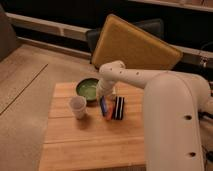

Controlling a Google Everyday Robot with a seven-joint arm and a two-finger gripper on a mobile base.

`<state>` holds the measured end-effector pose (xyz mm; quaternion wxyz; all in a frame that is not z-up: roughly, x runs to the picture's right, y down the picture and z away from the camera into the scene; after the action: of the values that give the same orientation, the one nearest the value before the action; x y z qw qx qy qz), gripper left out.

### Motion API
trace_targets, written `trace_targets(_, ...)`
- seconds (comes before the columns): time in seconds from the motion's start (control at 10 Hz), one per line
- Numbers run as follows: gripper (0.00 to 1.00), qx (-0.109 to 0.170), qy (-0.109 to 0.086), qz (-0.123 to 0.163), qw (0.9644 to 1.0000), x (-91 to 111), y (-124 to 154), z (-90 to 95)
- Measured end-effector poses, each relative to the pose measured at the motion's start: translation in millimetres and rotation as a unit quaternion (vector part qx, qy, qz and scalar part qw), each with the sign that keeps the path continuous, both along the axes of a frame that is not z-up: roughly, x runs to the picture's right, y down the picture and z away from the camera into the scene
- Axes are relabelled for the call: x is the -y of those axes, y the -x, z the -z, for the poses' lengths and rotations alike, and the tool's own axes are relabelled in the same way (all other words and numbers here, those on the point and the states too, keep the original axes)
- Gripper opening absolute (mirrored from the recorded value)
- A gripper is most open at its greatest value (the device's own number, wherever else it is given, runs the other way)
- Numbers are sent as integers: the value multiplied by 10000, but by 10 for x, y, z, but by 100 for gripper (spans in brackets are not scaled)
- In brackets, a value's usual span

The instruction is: Place the white sponge in the ceramic bowl

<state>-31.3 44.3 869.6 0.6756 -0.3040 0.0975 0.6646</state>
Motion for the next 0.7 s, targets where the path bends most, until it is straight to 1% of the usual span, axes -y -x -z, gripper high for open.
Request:
trace_targets(0.1,0,-20,-192,22,9998,159,-4,78)
trace_targets(0.2,0,-70,-508,39,9987,422,-40,170)
trace_targets(0.3,0,-97,-668,30,9977,564,-66,177)
trace_targets(0.4,0,-114,-778,-4,9969,672,-87,165)
trace_targets(0.5,0,-95,-916,-59,9957,810,-101,84)
trace_targets(0.6,0,18,-1008,-107,9949,913,-40,-67)
trace_targets(0.7,0,206,-1060,-131,9941,981,98,-247)
